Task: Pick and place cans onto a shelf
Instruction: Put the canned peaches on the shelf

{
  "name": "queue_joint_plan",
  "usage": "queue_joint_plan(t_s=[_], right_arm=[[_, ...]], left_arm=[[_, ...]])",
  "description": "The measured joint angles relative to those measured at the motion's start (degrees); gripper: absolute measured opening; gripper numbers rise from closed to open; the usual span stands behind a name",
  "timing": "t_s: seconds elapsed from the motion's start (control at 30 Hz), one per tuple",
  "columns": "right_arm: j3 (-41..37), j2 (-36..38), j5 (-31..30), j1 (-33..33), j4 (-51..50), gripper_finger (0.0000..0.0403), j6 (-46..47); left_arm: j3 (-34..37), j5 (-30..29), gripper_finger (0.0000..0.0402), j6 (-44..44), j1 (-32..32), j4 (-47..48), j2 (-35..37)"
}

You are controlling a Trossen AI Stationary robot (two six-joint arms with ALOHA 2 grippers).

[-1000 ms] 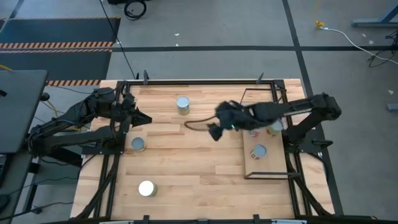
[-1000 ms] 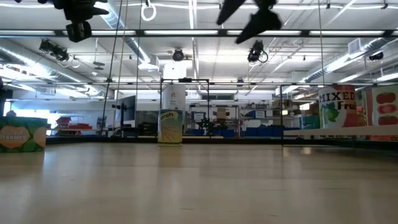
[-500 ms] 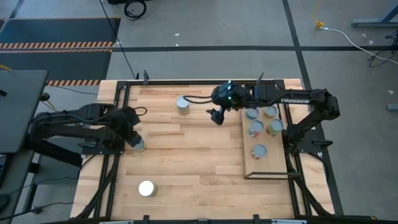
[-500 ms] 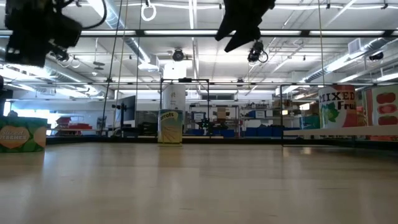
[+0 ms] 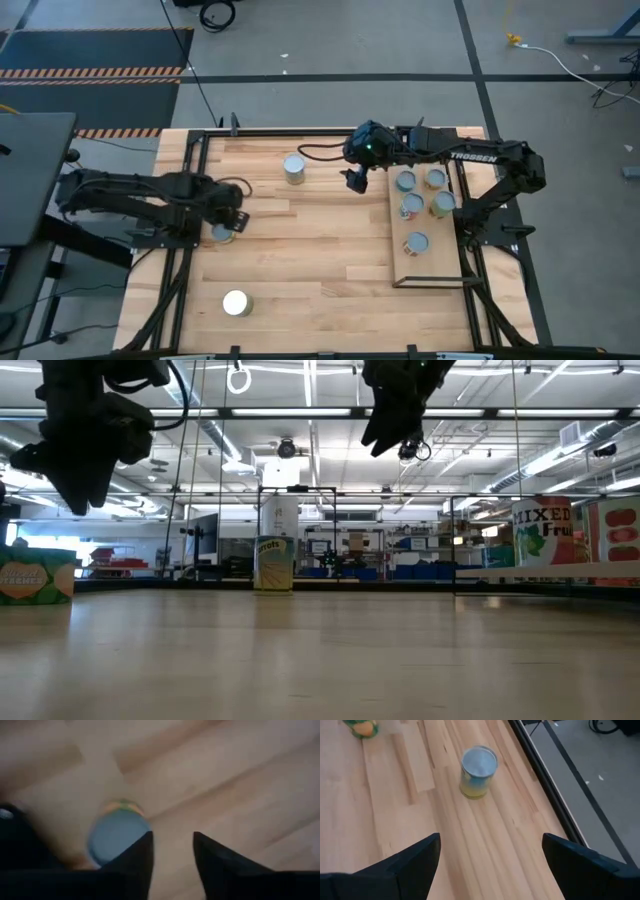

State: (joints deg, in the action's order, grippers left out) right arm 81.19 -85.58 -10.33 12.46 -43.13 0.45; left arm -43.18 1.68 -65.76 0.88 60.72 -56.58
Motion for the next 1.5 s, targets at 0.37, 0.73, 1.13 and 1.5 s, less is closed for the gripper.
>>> queue_joint_plan(t_s=[0.37, 0.73, 1.13, 1.5], right_arm=[[0.0, 0.0, 0.0, 1.3, -0.9, 0.0354, -0.7], [0.0, 0.0, 0.0, 1.6, -0.7, 0.0354, 1.5], [0.0, 1.1, -0.9, 1.6, -0.8, 0.0354, 0.6], [0.0, 6.4, -4.4, 2.9, -1.7, 0.0354, -4.8]], left_arm=[[0.1, -4.8, 0.0243, -11.8, -11.4, 0.4, -12.3], [-0.1, -8.8, 0.0166, -13.1, -16.9, -0.6, -22.0], [-3.4, -9.1, 0.0016, -4.3, -17.0, 1.7, -24.8], [-20.6, -13.4, 0.0012, 46.4, -3.3, -12.4, -27.1]])
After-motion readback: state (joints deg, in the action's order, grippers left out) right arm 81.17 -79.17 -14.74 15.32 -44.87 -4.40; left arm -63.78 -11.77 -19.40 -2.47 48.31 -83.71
